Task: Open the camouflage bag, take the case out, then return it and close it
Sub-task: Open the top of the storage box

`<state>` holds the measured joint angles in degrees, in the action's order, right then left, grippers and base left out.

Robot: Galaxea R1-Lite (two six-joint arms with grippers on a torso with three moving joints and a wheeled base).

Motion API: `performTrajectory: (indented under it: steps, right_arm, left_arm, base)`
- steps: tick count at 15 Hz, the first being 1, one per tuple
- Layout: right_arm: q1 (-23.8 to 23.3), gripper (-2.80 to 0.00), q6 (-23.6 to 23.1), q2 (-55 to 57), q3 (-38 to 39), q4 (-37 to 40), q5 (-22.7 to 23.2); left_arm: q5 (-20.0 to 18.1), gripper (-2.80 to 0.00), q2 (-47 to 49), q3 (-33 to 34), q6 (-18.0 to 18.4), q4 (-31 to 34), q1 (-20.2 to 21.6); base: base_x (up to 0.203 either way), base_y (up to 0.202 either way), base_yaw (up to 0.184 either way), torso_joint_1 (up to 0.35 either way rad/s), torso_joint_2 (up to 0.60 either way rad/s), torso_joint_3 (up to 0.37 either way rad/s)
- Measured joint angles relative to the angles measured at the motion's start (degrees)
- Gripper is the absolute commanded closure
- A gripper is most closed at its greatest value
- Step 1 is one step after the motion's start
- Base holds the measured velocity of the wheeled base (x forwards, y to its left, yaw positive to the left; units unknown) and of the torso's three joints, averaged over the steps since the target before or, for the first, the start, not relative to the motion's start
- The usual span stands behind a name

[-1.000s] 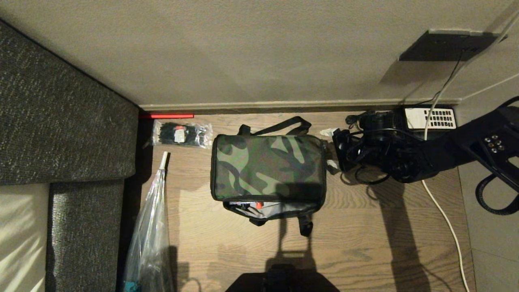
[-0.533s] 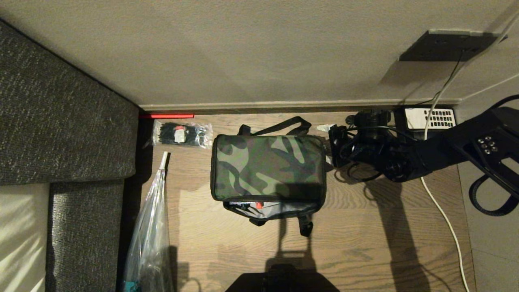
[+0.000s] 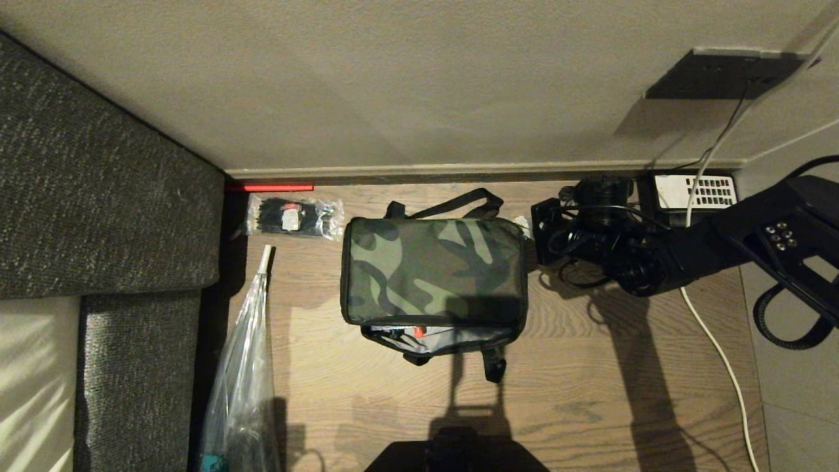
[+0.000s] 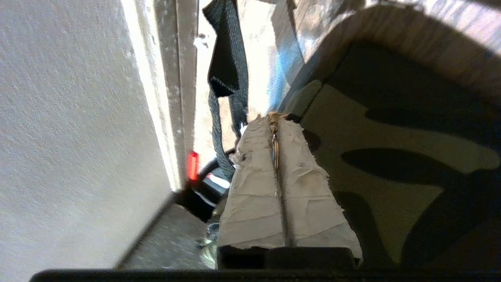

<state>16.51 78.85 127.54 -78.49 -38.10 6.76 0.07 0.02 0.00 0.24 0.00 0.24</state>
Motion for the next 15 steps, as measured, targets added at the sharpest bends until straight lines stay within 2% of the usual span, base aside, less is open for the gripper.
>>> performTrajectory:
  steps: [4, 7, 15]
  right_arm:
    - [0.0, 0.0, -0.9, -0.6, 0.4, -2.8, 0.0]
    - [0.0, 0.0, -4.2, -1.1, 0.7, -6.8, 0.2]
    - [1.5, 0.0, -15.1, -0.9, 1.3, -9.0, 2.4]
  left_arm:
    - [0.0, 0.0, 0.0, 0.0, 0.0, 0.0, 0.0]
    - [0.0, 0.0, 0.0, 0.0, 0.0, 0.0, 0.0]
    - [0.0, 0.0, 0.0, 0.0, 0.0, 0.0, 0.0]
  base:
    - [0.0, 0.0, 0.0, 0.0, 0.0, 0.0]
    - [0.0, 0.0, 0.0, 0.0, 0.0, 0.0]
    - [0.0, 0.0, 0.0, 0.0, 0.0, 0.0]
